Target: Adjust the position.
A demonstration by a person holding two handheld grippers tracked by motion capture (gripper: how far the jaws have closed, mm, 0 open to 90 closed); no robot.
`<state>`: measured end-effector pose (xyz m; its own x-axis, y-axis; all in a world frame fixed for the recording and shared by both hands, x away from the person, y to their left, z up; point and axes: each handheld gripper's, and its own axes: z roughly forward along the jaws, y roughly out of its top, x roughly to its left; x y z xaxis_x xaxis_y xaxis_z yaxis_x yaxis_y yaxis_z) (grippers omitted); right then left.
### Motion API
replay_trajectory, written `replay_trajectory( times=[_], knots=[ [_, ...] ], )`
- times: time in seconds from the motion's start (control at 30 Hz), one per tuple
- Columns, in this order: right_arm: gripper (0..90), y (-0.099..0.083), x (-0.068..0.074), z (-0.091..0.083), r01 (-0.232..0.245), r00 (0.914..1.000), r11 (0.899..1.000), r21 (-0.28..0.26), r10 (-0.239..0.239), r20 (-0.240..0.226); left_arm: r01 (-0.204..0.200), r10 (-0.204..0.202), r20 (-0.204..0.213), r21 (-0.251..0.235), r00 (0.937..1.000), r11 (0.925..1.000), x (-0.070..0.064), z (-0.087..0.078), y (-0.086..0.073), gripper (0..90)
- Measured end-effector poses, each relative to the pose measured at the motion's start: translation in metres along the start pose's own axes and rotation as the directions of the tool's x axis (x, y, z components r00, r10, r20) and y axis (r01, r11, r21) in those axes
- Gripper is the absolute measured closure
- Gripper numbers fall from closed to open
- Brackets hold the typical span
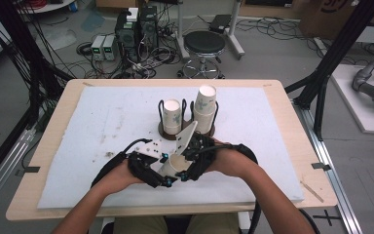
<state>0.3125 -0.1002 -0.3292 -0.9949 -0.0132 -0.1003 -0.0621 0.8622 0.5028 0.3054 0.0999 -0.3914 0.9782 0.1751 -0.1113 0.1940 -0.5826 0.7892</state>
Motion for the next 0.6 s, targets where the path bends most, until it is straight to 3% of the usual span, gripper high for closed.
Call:
replay_trajectory(
  times=[0.03, 0.2, 0.23, 0.3, 0.37, 0.4, 0.43, 0.47, 0.5, 0.53, 0.57, 0.6],
  knots=[
    [27.2, -0.003, -0.002, -0.005, -0.033, 0.9994, 0.998, -0.058, 0.033, 0.005, 0.023, -0.023, -0.008, -0.021, 0.9997, 0.9995, 0.003, -0.003, -0.005, 34.6],
    [24.2, -0.017, -0.005, -0.018, -0.102, 0.9925, 0.977, -0.187, 0.113, 0.047, 0.067, -0.070, -0.023, -0.099, 0.9973, 0.9928, 0.006, -0.010, -0.017, 34.3],
    [23.8, -0.022, -0.005, -0.020, -0.118, 0.9900, 0.970, -0.214, 0.132, 0.051, 0.083, -0.090, -0.040, -0.140, 0.9952, 0.9867, 0.006, -0.014, -0.024, 34.2],
    [23.7, -0.033, -0.006, -0.023, -0.150, 0.9837, 0.950, -0.273, 0.171, 0.056, 0.098, -0.110, -0.056, -0.175, 0.9924, 0.9797, 0.006, -0.018, -0.032, 33.8],
    [22.1, -0.048, -0.006, -0.022, -0.203, 0.9709, 0.922, -0.330, 0.233, 0.055, 0.103, -0.123, -0.083, -0.211, 0.9889, 0.9720, 0.006, -0.022, -0.040, 33.2],
    [22.1, -0.048, -0.006, -0.022, -0.203, 0.9709, 0.922, -0.330, 0.233, 0.055, 0.103, -0.123, -0.083, -0.211, 0.9889, 0.9720, 0.006, -0.022, -0.040, 33.0],
    [22.1, -0.065, -0.003, -0.019, -0.249, 0.9518, 0.887, -0.388, 0.298, 0.072, 0.114, -0.146, -0.105, -0.262, 0.9837, 0.9581, 0.007, -0.028, -0.048, 32.7],
    [22.1, -0.065, -0.003, -0.019, -0.249, 0.9518, 0.887, -0.388, 0.298, 0.072, 0.114, -0.146, -0.105, -0.262, 0.9837, 0.9581, 0.007, -0.028, -0.048, 32.7],
    [21.9, -0.083, 0.001, -0.015, -0.294, 0.9276, 0.847, -0.443, 0.365, 0.081, 0.124, -0.168, -0.115, -0.316, 0.9791, 0.9408, 0.009, -0.035, -0.055, 32.8],
    [21.1, -0.091, 0.003, -0.014, -0.307, 0.9151, 0.823, -0.478, 0.393, 0.088, 0.124, -0.168, -0.115, -0.316, 0.9791, 0.9408, 0.009, -0.035, -0.055, 32.8],
    [20.6, -0.100, 0.005, -0.013, -0.320, 0.8981, 0.795, -0.514, 0.428, 0.102, 0.133, -0.187, -0.121, -0.359, 0.9748, 0.9239, 0.011, -0.042, -0.061, 33.0],
    [20.5, -0.109, 0.008, -0.011, -0.335, 0.8785, 0.764, -0.552, 0.465, 0.110, 0.130, -0.190, -0.127, -0.376, 0.9736, 0.9175, 0.012, -0.045, -0.062, 33.2]
  ],
)
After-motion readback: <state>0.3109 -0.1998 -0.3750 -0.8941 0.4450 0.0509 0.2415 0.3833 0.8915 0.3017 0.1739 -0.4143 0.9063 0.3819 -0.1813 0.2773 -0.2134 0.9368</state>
